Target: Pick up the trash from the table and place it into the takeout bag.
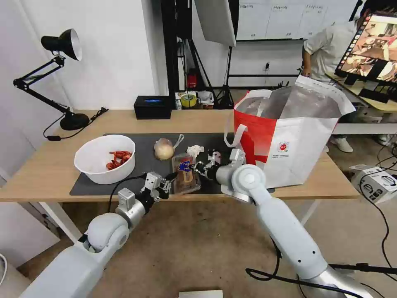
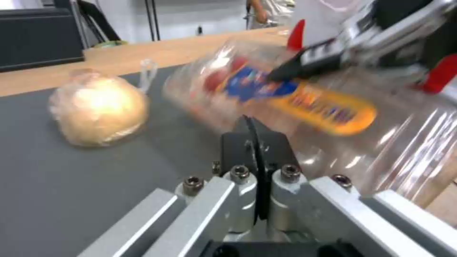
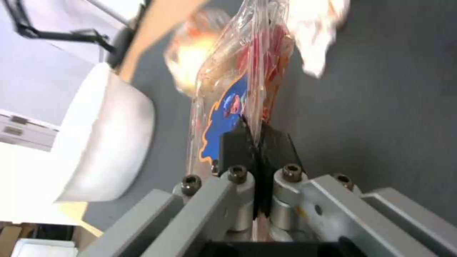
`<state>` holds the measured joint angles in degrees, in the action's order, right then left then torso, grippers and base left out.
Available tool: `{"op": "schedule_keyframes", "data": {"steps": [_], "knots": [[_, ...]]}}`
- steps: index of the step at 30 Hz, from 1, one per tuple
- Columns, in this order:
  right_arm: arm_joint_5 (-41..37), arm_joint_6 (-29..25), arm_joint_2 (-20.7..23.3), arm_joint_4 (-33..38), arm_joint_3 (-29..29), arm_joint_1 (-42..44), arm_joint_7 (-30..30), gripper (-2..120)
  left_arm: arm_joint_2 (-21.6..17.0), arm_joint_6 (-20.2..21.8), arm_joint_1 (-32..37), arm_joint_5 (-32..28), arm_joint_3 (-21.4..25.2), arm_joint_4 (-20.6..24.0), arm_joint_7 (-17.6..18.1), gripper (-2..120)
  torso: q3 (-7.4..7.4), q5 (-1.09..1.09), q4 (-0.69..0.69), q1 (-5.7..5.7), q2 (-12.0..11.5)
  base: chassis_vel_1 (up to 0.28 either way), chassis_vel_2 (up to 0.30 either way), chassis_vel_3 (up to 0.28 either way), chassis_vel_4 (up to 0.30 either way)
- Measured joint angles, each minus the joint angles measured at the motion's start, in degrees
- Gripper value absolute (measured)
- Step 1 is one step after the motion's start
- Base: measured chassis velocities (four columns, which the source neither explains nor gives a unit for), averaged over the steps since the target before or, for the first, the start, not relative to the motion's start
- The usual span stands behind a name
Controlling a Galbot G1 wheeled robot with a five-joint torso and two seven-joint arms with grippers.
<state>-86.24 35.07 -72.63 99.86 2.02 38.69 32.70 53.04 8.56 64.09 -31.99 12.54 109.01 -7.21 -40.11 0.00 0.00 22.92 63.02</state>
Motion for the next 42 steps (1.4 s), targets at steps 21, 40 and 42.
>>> {"op": "schedule_keyframes", "data": {"steps": [21,40,42], "knots": [[14.8,-19.4,7.3,12.4,9.0,-4.5,-16.9,0,1.3,-0.5,6.5,0.2,5.2,3.1,0.0,57,0.00,0.01,0.00,0.00,0.0,0.000,0.000,0.000,0.000],[32.2,-17.6,15.1,9.8,14.7,-3.4,-3.3,0,2.2,-0.4,5.8,0.2,4.0,2.8,0.0,100,0.00,0.01,0.00,0.00,0.0,0.000,0.000,0.000,0.000],[31.5,-17.5,15.1,9.9,14.9,-3.0,-3.2,0,2.2,-0.4,5.7,0.2,3.9,2.7,0.0,100,0.00,0.00,0.00,0.00,0.0,0.000,0.000,0.000,0.000]]}}
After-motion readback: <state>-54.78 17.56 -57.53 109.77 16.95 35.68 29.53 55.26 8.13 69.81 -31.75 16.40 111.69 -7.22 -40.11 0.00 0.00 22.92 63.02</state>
